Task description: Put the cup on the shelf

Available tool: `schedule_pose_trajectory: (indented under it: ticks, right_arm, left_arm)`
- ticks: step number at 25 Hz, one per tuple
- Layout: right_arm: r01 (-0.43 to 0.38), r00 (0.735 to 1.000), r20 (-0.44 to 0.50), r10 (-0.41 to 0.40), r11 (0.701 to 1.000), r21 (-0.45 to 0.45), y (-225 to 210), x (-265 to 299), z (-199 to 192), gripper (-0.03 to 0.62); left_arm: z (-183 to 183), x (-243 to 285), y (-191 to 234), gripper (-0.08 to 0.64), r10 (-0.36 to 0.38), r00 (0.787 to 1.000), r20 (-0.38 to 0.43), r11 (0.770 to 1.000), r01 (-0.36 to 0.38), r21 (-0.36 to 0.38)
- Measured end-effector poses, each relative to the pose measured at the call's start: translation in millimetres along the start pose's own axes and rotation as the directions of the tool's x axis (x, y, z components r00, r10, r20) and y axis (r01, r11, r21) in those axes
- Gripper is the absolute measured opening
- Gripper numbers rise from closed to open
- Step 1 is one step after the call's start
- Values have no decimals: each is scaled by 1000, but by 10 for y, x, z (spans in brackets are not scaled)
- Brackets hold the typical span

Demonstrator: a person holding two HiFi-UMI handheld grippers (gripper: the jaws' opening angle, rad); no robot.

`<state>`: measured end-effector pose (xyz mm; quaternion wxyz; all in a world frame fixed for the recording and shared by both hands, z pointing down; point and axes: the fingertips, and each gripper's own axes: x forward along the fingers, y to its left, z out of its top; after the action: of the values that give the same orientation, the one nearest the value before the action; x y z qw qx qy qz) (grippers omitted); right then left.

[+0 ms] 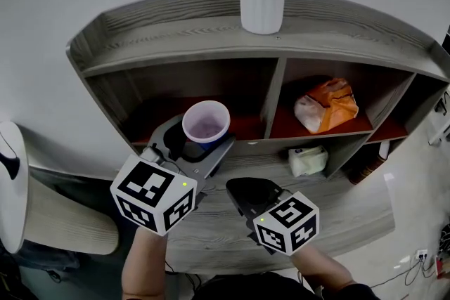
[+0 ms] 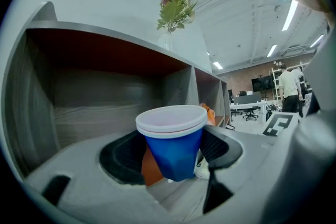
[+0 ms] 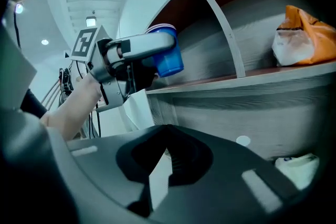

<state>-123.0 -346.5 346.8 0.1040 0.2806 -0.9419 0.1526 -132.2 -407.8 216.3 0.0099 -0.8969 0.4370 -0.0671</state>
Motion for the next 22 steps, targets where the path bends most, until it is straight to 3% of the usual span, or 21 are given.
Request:
schedule_pose_trajectory:
  ticks: [11, 22]
  right_arm:
    - [41, 999, -27, -40, 999, 31, -144, -18, -101, 0]
    - [64, 998, -30, -63, 997, 44, -280, -35, -101, 0]
  left_arm:
    - [18, 409, 11, 311, -147, 988, -43, 985, 150, 81]
    - [-151, 611, 26, 314, -324, 927, -187, 927, 351, 131]
